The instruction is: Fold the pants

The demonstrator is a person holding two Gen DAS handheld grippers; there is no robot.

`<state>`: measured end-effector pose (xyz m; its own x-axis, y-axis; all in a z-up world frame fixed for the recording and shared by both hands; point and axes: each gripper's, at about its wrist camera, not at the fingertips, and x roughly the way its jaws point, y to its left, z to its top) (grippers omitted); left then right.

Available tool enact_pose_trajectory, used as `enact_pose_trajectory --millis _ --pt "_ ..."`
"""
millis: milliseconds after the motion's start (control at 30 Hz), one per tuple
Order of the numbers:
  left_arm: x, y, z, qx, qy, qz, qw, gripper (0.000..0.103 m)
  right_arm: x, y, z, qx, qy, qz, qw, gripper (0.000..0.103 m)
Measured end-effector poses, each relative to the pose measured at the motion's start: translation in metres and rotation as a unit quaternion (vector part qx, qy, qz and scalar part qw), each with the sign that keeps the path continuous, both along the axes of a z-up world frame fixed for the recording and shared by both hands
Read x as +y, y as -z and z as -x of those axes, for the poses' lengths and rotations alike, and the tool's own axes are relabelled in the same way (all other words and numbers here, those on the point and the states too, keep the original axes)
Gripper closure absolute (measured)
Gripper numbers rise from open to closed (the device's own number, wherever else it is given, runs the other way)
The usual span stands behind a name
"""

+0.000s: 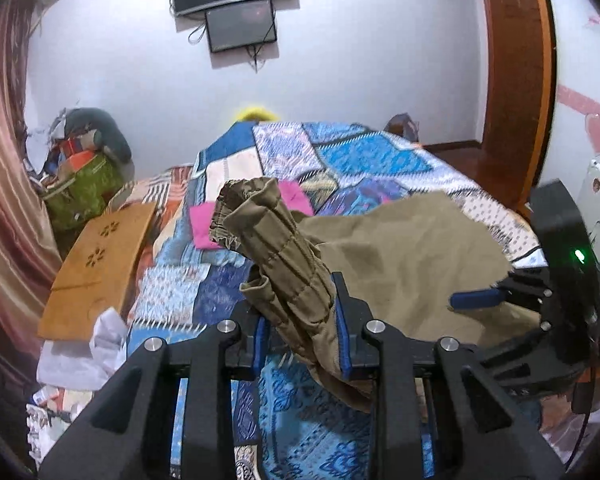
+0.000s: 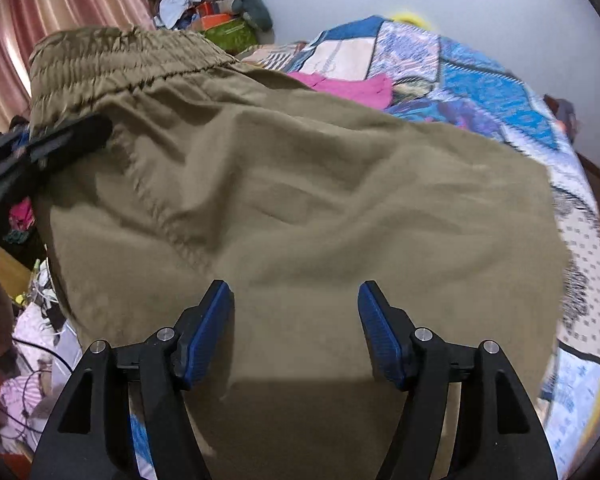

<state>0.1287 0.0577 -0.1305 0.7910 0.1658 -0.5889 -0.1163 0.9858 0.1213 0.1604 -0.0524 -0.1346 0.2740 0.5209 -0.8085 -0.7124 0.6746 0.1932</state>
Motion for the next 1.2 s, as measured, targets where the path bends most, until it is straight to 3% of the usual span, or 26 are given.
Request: enact_pose_trajectory --millis 200,467,600,900,1200 --pt "-0.022 -0.020 -0.008 -0.016 0.024 -0.007 0.9996 0.076 -0.065 -0.007 0.008 -0.013 0.067 -0.008 0.998 0.040" --pt "-0.066 -0.040 -0.023 -0.026 0.069 -0.013 0.9972 0.076 -0.151 0.007 0.003 -0.009 0.160 0.023 0.987 0.040" --pt "-0.083 -0.042 -0.031 -0.023 0.089 -0.011 0.9957 0.076 -0.161 0.028 0.004 0.017 0.168 0.025 0.985 0.040" --pt "-0.139 -0.038 -0.048 -0.006 0.154 -0.014 0.9880 0.077 -0.169 0.034 0.010 0.032 0.175 -0.016 0.984 0.040" --pt "-0.187 0.000 -0.065 0.068 0.214 0.001 0.9744 0.077 -0.175 0.038 0.010 0.038 0.175 -0.036 0.983 0.040"
